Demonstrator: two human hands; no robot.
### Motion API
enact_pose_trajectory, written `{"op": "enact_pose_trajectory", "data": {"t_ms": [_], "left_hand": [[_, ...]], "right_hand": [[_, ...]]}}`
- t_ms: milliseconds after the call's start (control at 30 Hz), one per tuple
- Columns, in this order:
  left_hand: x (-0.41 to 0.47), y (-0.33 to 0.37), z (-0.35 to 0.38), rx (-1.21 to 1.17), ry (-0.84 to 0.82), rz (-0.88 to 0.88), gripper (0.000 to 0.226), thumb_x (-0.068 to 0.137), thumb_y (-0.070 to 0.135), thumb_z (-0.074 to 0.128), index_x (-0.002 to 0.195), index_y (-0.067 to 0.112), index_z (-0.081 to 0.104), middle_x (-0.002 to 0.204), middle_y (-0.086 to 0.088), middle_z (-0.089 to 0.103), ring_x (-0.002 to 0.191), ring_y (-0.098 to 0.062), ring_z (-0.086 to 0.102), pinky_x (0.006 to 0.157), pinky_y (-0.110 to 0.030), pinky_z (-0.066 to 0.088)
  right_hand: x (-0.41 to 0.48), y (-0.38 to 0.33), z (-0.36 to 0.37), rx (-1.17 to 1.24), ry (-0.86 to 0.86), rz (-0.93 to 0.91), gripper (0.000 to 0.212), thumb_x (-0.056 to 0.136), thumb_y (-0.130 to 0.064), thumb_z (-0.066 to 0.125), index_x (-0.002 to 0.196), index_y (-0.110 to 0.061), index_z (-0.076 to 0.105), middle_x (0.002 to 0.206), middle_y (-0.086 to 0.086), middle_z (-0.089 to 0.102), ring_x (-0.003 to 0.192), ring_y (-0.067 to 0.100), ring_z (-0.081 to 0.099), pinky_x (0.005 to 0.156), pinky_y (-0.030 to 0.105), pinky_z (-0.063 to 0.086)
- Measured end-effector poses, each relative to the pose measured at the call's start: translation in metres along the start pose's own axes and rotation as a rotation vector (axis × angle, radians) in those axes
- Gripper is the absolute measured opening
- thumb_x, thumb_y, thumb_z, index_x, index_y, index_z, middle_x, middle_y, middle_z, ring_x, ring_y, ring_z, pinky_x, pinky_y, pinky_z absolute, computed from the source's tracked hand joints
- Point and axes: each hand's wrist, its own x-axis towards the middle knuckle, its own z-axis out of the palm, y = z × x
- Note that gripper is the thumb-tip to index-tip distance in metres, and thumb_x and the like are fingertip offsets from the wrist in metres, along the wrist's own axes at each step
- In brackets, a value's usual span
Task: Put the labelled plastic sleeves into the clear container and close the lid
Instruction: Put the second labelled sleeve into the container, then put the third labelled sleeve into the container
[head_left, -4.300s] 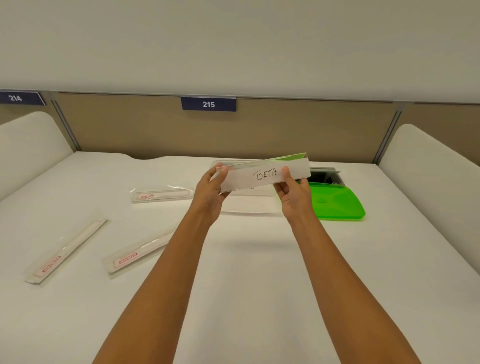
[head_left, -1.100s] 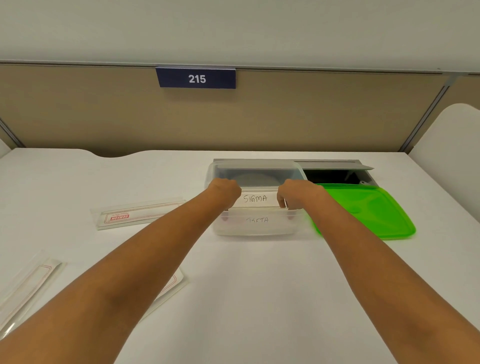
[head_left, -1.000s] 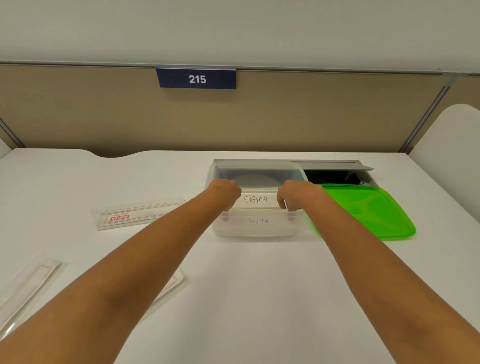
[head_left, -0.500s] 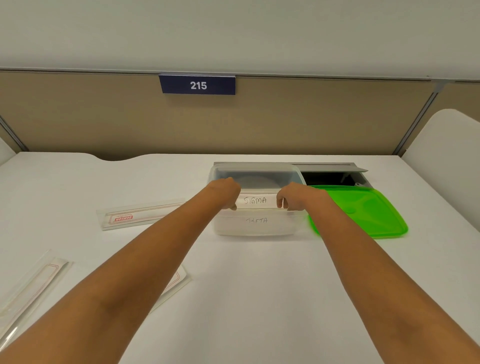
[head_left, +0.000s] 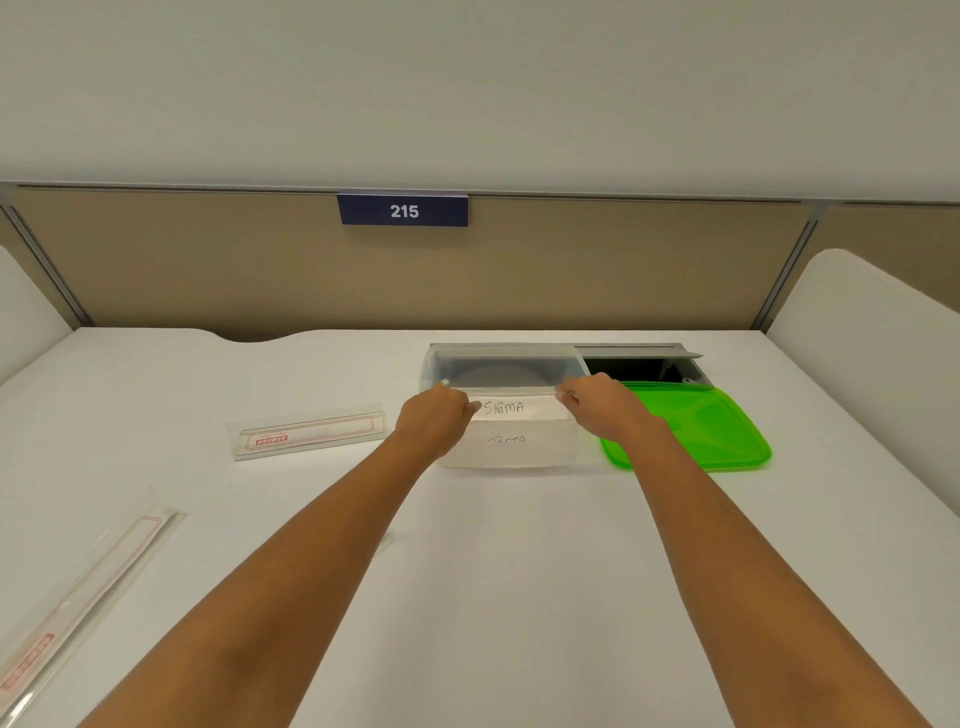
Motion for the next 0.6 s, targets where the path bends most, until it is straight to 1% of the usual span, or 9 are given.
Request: {"op": "enact_pose_trajectory", "data": {"t_ms": [67, 133, 167, 233, 333, 367, 433, 533, 600], "left_hand": [[-0.01, 0.0, 0.002, -0.004, 0.038, -0.007, 0.047, 0.101, 0.038, 0.031, 0.097, 0.007, 0.065, 0.115, -0.014, 0.067, 0.092, -0.031, 0.065, 0.07, -0.032, 0.044], [-0.02, -0.001, 0.005, 0.001, 0.065, -0.004, 0.048, 0.101, 0.038, 0.028, 0.108, 0.01, 0.066, 0.112, -0.009, 0.069, 0.096, -0.029, 0.064, 0.077, -0.034, 0.047], [-0.025, -0.002, 0.006, -0.012, 0.075, 0.001, 0.048, 0.102, 0.037, 0.027, 0.112, 0.011, 0.065, 0.114, -0.008, 0.069, 0.101, -0.028, 0.063, 0.083, -0.034, 0.047], [-0.034, -0.004, 0.011, -0.056, 0.072, 0.002, 0.047, 0.102, 0.038, 0.027, 0.124, 0.012, 0.059, 0.126, -0.008, 0.063, 0.115, -0.027, 0.057, 0.095, -0.034, 0.043], [-0.047, -0.007, 0.016, -0.076, 0.005, -0.002, 0.051, 0.101, 0.041, 0.026, 0.144, 0.015, 0.037, 0.151, -0.006, 0.038, 0.14, -0.023, 0.033, 0.114, -0.034, 0.026], [-0.05, -0.009, 0.017, -0.076, -0.003, -0.003, 0.053, 0.101, 0.042, 0.025, 0.147, 0.016, 0.031, 0.155, -0.004, 0.031, 0.144, -0.021, 0.026, 0.117, -0.034, 0.022], [-0.057, -0.013, 0.017, -0.097, 0.003, -0.014, 0.055, 0.101, 0.043, 0.024, 0.149, 0.018, 0.025, 0.158, -0.003, 0.022, 0.147, -0.019, 0.019, 0.118, -0.034, 0.018], [-0.065, -0.024, 0.013, -0.138, 0.048, -0.049, 0.054, 0.101, 0.043, 0.025, 0.15, 0.02, 0.024, 0.159, -0.002, 0.02, 0.147, -0.02, 0.019, 0.118, -0.036, 0.019], [-0.068, -0.038, 0.009, -0.179, 0.092, -0.101, 0.053, 0.101, 0.041, 0.028, 0.148, 0.019, 0.027, 0.158, -0.003, 0.023, 0.146, -0.02, 0.022, 0.118, -0.036, 0.02]], "right_hand": [[-0.008, 0.001, 0.004, -0.034, 0.034, -0.015, 0.035, 0.101, -0.023, 0.033, 0.119, -0.014, 0.062, 0.114, 0.018, 0.066, 0.101, 0.038, 0.061, 0.08, 0.037, 0.049], [-0.016, 0.002, 0.009, -0.041, 0.076, -0.025, 0.036, 0.101, -0.024, 0.031, 0.117, -0.013, 0.062, 0.115, 0.017, 0.067, 0.102, 0.037, 0.061, 0.083, 0.038, 0.05], [-0.02, 0.002, 0.012, -0.039, 0.096, -0.03, 0.037, 0.102, -0.025, 0.031, 0.118, -0.012, 0.062, 0.117, 0.015, 0.067, 0.103, 0.036, 0.061, 0.085, 0.038, 0.05], [-0.027, 0.002, 0.018, -0.041, 0.122, -0.037, 0.039, 0.102, -0.027, 0.03, 0.122, -0.014, 0.061, 0.122, 0.012, 0.066, 0.107, 0.034, 0.06, 0.088, 0.037, 0.048], [-0.035, 0.0, 0.027, -0.056, 0.137, -0.029, 0.038, 0.102, -0.029, 0.032, 0.123, -0.016, 0.06, 0.121, 0.01, 0.066, 0.108, 0.033, 0.061, 0.089, 0.036, 0.047], [-0.037, -0.002, 0.029, -0.057, 0.159, -0.024, 0.037, 0.101, -0.03, 0.034, 0.122, -0.016, 0.061, 0.12, 0.01, 0.067, 0.107, 0.033, 0.061, 0.089, 0.036, 0.047], [-0.041, -0.01, 0.031, -0.03, 0.233, -0.024, 0.035, 0.1, -0.029, 0.038, 0.124, -0.017, 0.061, 0.122, 0.009, 0.066, 0.109, 0.031, 0.06, 0.091, 0.036, 0.046], [-0.042, -0.032, 0.03, 0.102, 0.36, -0.05, 0.035, 0.1, -0.025, 0.041, 0.129, -0.016, 0.058, 0.13, 0.006, 0.061, 0.119, 0.025, 0.054, 0.099, 0.034, 0.042], [-0.038, -0.055, 0.029, 0.247, 0.422, -0.08, 0.034, 0.099, -0.022, 0.042, 0.128, -0.014, 0.058, 0.13, 0.006, 0.06, 0.12, 0.024, 0.052, 0.101, 0.032, 0.041]]}}
